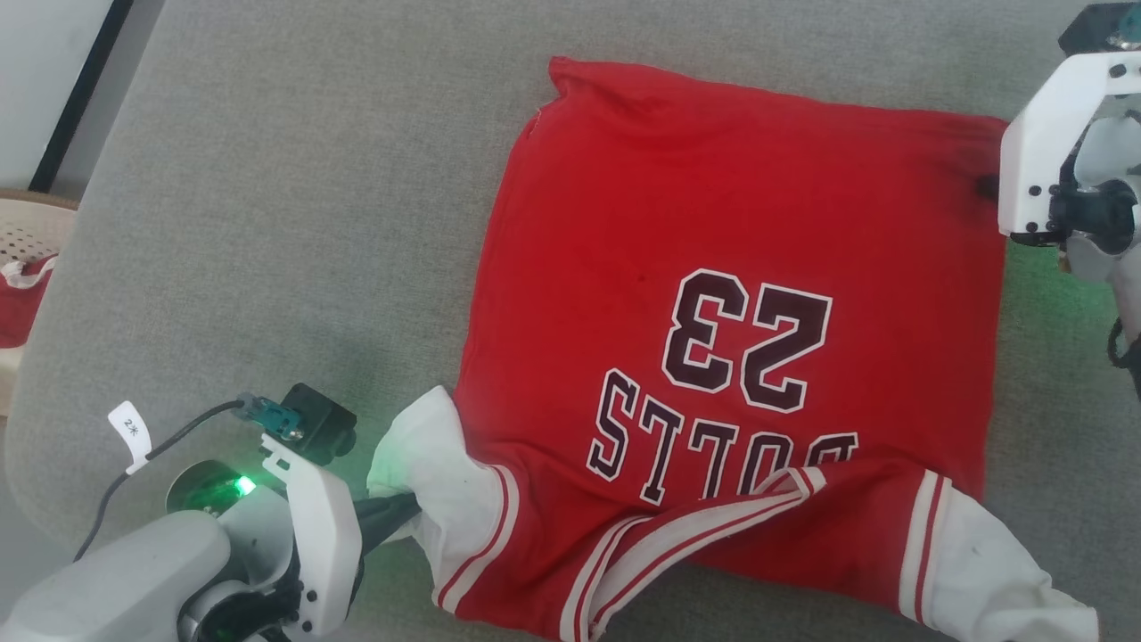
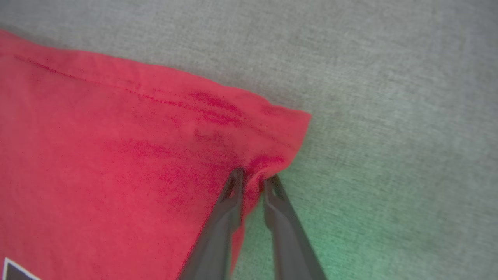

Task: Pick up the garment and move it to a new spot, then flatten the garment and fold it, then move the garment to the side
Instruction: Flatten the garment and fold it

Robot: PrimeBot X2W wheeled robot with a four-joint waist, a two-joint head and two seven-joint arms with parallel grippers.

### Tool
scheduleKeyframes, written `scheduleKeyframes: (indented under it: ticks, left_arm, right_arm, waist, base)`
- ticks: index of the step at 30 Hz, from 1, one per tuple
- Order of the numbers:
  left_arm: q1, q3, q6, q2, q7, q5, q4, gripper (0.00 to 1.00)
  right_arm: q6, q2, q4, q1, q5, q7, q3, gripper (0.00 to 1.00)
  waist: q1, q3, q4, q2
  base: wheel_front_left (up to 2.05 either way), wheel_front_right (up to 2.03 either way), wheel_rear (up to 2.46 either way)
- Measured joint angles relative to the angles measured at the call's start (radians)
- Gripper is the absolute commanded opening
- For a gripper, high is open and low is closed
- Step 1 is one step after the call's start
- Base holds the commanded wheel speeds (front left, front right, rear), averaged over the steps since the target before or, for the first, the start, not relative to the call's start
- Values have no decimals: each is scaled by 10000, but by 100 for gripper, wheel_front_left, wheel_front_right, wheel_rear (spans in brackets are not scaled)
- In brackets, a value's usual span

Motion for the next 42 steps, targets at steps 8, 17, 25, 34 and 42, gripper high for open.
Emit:
scheduleKeyframes:
  ticks: [8,17,25,34,42]
  left_arm:
    - [23,65,-15,180,-77,-50,288,0]
    - [252,211,405,911,-171,-155,31,0]
    - [406,236,650,1277,-180,-198,-449,0]
    - [402,240,721,1360,-171,-132,-677,0]
    - [381,245,554,1300,-234,-123,-518,0]
  right_arm:
    - [0,100,-468,188,176,608,941,0]
    - [0,-1022,-3678,2390,1998,1870,2004,0]
    - [0,-1820,-7202,5767,2865,3085,1028,0]
    - [0,-1083,-9494,8979,2251,3526,-1057,0]
    - [13,21,-9823,9412,1068,2943,-1718,100]
  waist:
    - [0,-352,-409,0]
    - [0,-913,-1281,0]
    - [0,-1239,-2033,0]
    - [0,-1123,-2328,0]
    - [0,-1034,-2432,0]
  base:
    - [0,0,0]
    - [0,0,0]
    - [0,0,0]
    - [0,0,0]
    - [0,0,0]
